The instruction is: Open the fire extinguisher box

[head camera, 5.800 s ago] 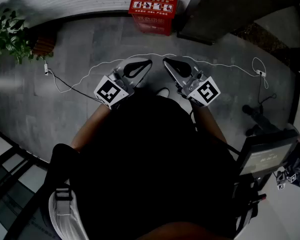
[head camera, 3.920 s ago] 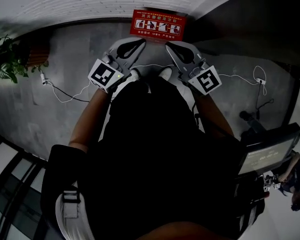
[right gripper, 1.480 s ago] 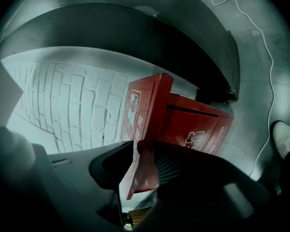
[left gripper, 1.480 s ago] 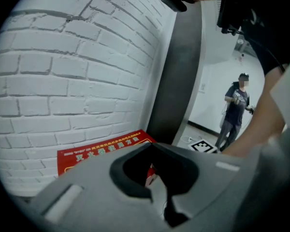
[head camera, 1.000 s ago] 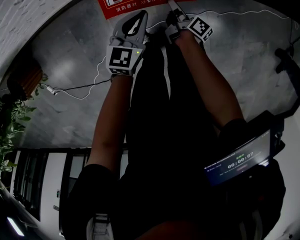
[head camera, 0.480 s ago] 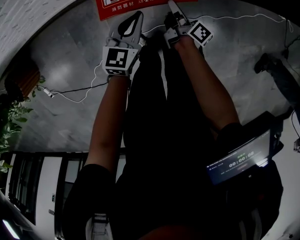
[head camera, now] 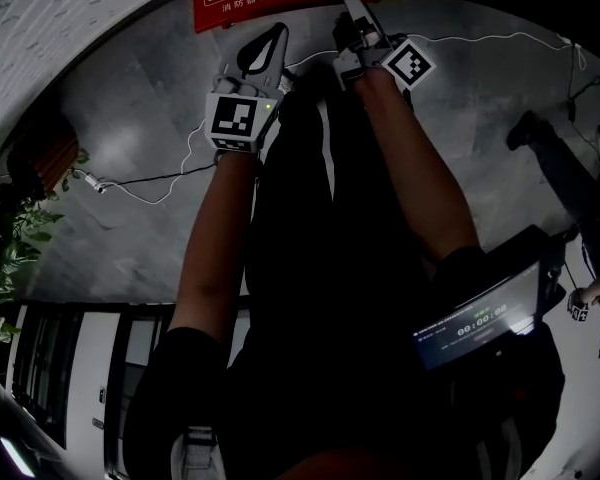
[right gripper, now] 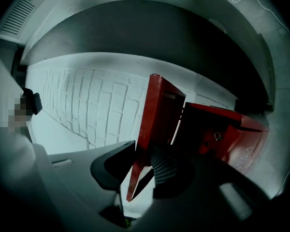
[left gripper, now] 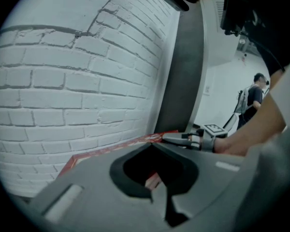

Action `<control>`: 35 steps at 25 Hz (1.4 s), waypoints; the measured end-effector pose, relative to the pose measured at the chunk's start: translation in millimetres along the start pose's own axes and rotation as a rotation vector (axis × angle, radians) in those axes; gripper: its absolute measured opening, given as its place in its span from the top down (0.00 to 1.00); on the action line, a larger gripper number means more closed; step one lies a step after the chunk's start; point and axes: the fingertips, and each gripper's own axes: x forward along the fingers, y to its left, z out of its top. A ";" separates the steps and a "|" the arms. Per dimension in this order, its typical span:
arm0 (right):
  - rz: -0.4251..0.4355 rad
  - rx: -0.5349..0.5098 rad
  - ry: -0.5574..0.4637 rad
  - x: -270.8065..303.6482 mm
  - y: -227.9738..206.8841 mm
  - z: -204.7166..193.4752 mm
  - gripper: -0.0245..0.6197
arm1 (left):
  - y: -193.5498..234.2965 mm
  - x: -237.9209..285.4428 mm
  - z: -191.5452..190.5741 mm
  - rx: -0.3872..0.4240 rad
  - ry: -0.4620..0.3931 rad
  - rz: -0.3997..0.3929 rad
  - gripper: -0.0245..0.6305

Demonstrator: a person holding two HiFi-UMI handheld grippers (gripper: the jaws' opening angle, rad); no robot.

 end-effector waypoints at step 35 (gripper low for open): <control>0.206 -0.059 -0.025 96.2 67.6 70.4 0.82 | 25.7 14.4 13.3 -0.021 -0.005 0.030 0.96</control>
